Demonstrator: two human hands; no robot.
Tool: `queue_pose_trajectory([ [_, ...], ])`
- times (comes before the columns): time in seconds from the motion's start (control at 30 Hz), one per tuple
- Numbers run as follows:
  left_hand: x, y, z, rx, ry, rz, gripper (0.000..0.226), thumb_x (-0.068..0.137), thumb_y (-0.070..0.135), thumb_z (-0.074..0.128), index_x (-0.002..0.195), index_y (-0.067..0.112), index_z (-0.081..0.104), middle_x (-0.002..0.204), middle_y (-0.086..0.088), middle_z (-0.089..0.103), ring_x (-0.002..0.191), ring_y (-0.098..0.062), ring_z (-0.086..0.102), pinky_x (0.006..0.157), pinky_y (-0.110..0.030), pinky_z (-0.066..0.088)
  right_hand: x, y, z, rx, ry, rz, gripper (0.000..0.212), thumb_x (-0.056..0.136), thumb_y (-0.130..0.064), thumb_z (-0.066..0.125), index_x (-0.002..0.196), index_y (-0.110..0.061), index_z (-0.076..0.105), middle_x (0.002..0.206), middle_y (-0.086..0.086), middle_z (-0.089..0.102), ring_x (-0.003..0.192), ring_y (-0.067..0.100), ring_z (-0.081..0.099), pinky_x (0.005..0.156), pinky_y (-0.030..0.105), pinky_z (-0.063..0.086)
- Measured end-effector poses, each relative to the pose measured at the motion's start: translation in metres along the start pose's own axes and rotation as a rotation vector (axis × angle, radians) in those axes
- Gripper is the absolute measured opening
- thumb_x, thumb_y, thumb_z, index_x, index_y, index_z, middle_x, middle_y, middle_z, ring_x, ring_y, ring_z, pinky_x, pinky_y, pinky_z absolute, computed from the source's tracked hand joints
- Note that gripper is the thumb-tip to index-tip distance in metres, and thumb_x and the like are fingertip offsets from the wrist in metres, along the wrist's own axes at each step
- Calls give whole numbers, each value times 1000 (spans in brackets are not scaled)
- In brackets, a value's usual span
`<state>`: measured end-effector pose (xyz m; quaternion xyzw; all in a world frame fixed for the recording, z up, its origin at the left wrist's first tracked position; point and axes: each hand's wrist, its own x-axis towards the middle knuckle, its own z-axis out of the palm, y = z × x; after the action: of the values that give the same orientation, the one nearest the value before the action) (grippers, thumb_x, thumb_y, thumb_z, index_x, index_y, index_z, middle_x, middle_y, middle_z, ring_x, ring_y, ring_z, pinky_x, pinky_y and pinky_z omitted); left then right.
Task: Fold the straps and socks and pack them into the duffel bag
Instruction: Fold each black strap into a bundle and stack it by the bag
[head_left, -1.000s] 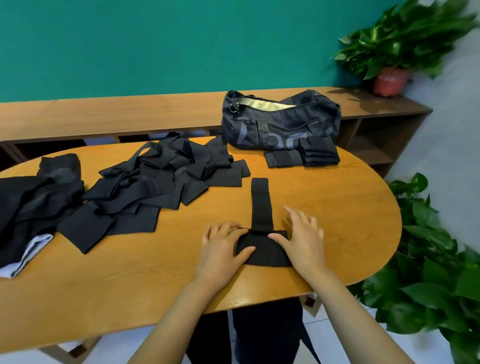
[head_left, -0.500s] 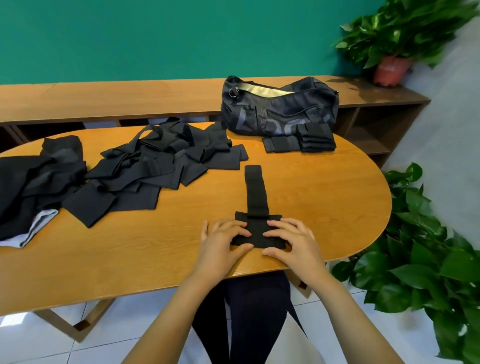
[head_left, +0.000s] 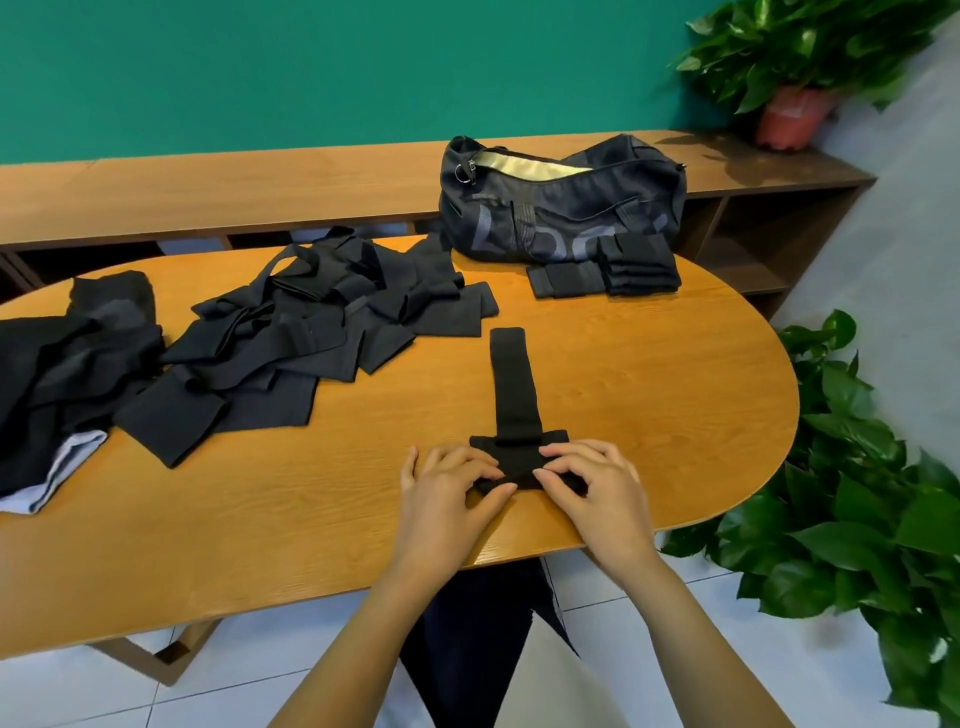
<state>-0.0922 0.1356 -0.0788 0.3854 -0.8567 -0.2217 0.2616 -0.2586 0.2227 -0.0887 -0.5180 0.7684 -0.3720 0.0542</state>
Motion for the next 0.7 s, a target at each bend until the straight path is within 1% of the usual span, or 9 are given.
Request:
queue_pose_trajectory([
  [0.1, 2, -1, 2, -6, 30, -14, 20, 88, 46, 60, 96, 33, 71, 102, 24, 61, 111, 2, 43, 117, -42, 13, 2, -4, 6, -13, 35, 20, 11, 84, -44, 68, 81, -34, 72, 102, -33, 59, 110, -2, 43, 98, 32, 33],
  [0.2, 2, -4, 3, -37, 80, -22, 16, 88, 41, 62, 92, 28, 71, 94, 21, 60, 103, 0, 45, 113, -44, 22, -1, 1, 6, -28, 3, -34, 28, 79, -64, 59, 84, -39, 71, 105, -37, 57, 114, -3, 42, 98, 29, 28],
  [0.27, 2, -6, 4, -57, 102, -26, 16, 88, 39, 62, 90, 26, 71, 91, 20, 59, 99, -1, 44, 110, -44, 27, -2, 4, 5, -38, -33, -70, 39, 76, -72, 53, 89, -41, 71, 108, -39, 56, 116, -2, 42, 99, 29, 27],
  [0.37, 0, -6, 3, -93, 105, -14, 20, 87, 43, 56, 88, 28, 69, 85, 23, 55, 98, -1, 44, 111, -42, 26, -2, 4, 6, -27, -6, -70, 38, 79, -69, 50, 90, -40, 73, 103, -38, 58, 112, 0, 46, 98, 32, 32],
  [0.43, 0, -6, 2, -124, 97, -20, 24, 87, 47, 53, 90, 29, 69, 84, 25, 54, 99, -3, 46, 114, -39, 20, -2, 2, 7, -10, 33, -49, 36, 82, -68, 54, 92, -39, 74, 98, -33, 62, 107, 3, 49, 96, 35, 35],
  [0.53, -1, -5, 2, -153, 104, -32, 24, 87, 47, 55, 95, 30, 69, 87, 25, 56, 100, -3, 48, 116, -37, 16, -3, -1, 6, -8, 69, -10, 38, 79, -63, 54, 93, -35, 76, 92, -25, 62, 103, 8, 50, 94, 39, 39],
  [0.57, -1, -5, 1, -166, 108, -41, 22, 87, 47, 56, 97, 31, 68, 88, 25, 56, 100, 0, 48, 116, -37, 16, -3, -2, 5, -13, 78, -11, 37, 78, -61, 55, 91, -33, 76, 90, -26, 59, 102, 7, 49, 94, 40, 39],
  [0.63, -1, -4, 0, -197, 116, -65, 20, 86, 50, 57, 100, 37, 62, 88, 25, 55, 100, 7, 45, 115, -35, 17, -4, -7, 3, -16, 107, -25, 32, 78, -54, 59, 88, -30, 77, 86, -34, 50, 97, 6, 45, 91, 41, 39],
  [0.7, -2, -4, 0, -178, 94, -67, 27, 82, 58, 57, 101, 39, 61, 88, 24, 55, 100, 12, 41, 113, -33, 17, -4, -11, 2, -18, 141, -33, 28, 78, -49, 61, 85, -28, 77, 84, -39, 41, 93, 6, 43, 89, 42, 40],
])
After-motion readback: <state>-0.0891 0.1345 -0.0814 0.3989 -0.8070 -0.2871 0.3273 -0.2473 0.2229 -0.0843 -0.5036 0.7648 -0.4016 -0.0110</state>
